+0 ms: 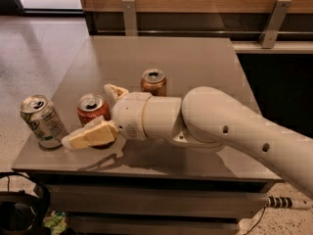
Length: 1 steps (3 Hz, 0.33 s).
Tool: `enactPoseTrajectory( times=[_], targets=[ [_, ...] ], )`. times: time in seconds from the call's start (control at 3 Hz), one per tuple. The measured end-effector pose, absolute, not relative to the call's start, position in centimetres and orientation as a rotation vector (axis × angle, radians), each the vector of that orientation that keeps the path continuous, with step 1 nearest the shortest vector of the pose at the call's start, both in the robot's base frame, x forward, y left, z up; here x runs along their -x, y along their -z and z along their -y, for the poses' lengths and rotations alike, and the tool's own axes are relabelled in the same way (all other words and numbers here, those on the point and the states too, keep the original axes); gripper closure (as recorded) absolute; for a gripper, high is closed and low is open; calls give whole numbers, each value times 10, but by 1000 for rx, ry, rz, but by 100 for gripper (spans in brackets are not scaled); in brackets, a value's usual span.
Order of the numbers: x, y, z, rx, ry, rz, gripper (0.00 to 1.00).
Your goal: Move coke can near 7up can
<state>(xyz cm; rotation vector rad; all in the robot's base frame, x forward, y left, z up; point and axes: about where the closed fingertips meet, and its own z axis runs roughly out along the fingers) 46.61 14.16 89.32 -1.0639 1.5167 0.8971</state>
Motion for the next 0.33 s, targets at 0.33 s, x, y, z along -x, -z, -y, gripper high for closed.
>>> enactPoseTrajectory(
  times=[0.33],
  targets=[
    [-466,-893,-142,1064,-897,-1517,0]
  ],
)
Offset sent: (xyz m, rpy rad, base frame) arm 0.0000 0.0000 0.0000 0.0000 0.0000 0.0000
